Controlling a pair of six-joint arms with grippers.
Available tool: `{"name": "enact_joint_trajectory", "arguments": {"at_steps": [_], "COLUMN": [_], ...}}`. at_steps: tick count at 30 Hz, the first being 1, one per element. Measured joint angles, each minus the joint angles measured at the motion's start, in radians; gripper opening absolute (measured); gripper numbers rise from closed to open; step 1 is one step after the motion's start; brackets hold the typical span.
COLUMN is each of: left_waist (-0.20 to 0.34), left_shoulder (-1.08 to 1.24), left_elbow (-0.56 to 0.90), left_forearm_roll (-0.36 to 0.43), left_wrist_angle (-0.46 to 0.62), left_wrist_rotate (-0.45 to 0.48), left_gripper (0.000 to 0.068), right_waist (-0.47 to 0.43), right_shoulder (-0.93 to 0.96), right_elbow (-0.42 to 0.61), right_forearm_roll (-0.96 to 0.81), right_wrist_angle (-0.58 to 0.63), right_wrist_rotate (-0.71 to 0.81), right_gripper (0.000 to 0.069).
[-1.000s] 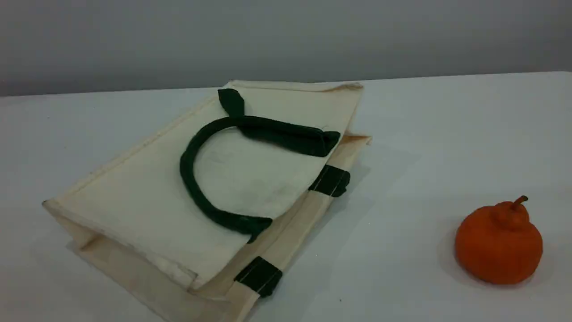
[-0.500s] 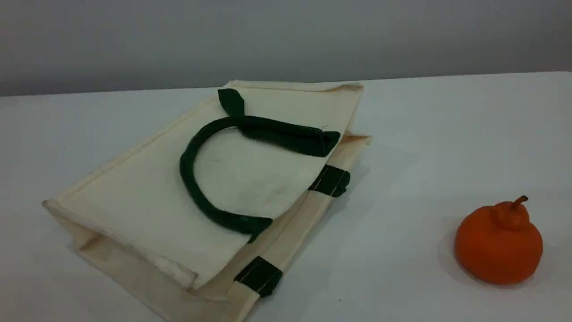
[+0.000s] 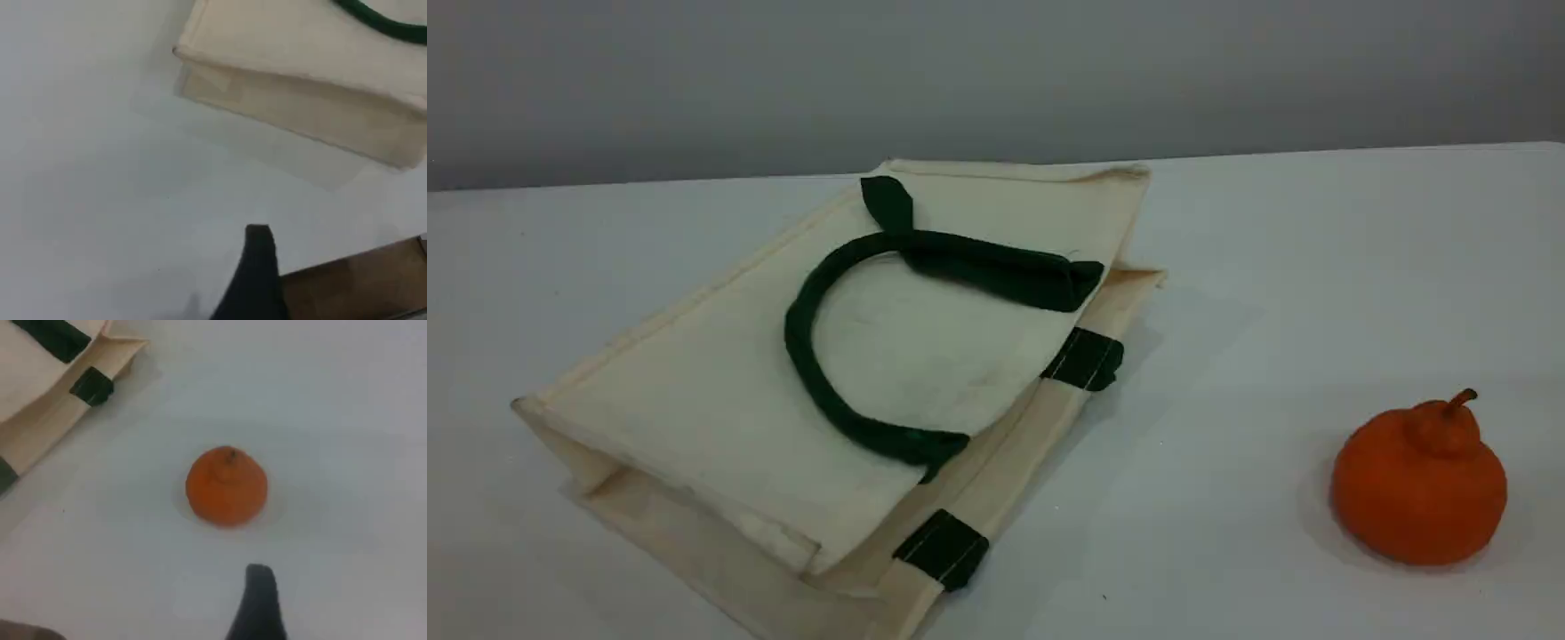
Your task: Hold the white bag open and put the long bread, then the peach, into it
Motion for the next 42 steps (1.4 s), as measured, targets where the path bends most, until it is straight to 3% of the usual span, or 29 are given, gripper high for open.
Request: {"name": "enact_joint_trajectory", "arguments": {"at_steps": [3, 21, 28, 32, 42], "left_waist": [0.0, 0.0, 0.124, 0.172, 0.192], "left_shoulder": [0.0, -0.008, -0.087, -0.151, -0.256], "left_elbow": [0.0, 0.0, 0.0, 0.0, 0.0], "left_forearm_roll": [0.0, 0.0, -0.001, -0.001, -0.001], "left_wrist_angle": [0.0, 0.0, 0.001, 0.002, 0.002], "left_wrist_rotate": [-0.034, -0.031, -0.031, -0.03, -0.03], "left_gripper": [0.0568, 0.0568, 0.0568, 0.0568, 0.0568], "right_waist": [0.0, -0.025, -0.181, -0.221, -0.22], "right_shoulder": [0.0, 0.0, -0.095, -0.169, -0.284], "right_elbow": [0.0, 0.0, 0.0, 0.0, 0.0], "right_forearm_roll": [0.005, 0.018, 0.024, 0.026, 0.035], "right_wrist_angle": [0.001, 0.003, 0.004, 0.005, 0.006], "right_wrist_rotate": [0.0, -0.001, 0.0, 0.0, -0.001], "right_gripper": [0.0529, 0.0529, 0.0529, 0.0529, 0.0529]}}
